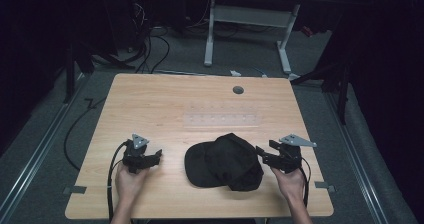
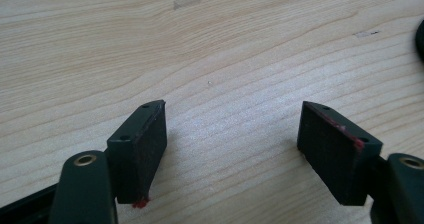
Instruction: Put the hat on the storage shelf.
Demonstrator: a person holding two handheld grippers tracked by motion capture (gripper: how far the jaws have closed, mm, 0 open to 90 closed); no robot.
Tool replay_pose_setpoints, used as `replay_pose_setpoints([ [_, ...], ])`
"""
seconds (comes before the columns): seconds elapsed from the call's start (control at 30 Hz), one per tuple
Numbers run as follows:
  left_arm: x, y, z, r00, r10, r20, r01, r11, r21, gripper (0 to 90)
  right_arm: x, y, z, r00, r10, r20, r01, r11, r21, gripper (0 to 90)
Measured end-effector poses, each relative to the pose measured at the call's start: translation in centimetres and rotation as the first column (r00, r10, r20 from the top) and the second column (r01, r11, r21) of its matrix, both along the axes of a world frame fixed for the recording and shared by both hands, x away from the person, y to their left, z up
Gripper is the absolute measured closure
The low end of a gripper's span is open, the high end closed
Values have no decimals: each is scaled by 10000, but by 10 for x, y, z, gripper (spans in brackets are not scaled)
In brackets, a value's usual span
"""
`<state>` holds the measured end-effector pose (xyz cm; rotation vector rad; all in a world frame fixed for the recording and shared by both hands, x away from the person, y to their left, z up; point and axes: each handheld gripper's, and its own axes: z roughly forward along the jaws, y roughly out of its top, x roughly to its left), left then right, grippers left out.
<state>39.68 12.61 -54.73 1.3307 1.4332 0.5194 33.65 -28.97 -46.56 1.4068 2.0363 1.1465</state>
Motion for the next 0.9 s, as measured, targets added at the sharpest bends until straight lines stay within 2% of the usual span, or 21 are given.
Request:
replay_pose_setpoints([
  [0.07,0,0,0,10000,0,0,0,10000,-2,282,5,9,3,9995,309,-70,-309,9995,-6,357],
  [0.2,0,0,0,10000,-5,-4,5,10000,7,282,15,21,0,9976,586,-365,-590,9982,-108,347],
  [0.37,0,0,0,10000,1,-7,-1,10000,8,281,28,33,-11,9922,707,-1022,-749,9965,-370,338],
  [0.4,0,0,0,10000,1,-7,-1,10000,8,280,28,33,-11,9922,707,-1022,-749,9965,-370,338],
  [0.43,0,0,0,10000,4,-3,-4,10000,7,280,32,35,-16,9893,643,-1313,-700,9968,-397,338],
  [0.5,0,0,0,10000,14,0,-14,10000,5,280,34,35,-21,9871,565,-1496,-630,9972,-391,340],
  [0.7,0,0,0,10000,21,-9,-21,10000,0,279,38,34,-30,9830,446,-1783,-512,9982,-326,349],
  [0.83,0,0,0,10000,25,-5,-25,10000,-1,278,41,32,-37,9748,494,-2177,-537,9985,-136,360],
  [0.9,0,0,0,10000,24,-7,-24,10000,4,278,42,32,-39,9739,533,-2205,-583,9982,-164,374],
])
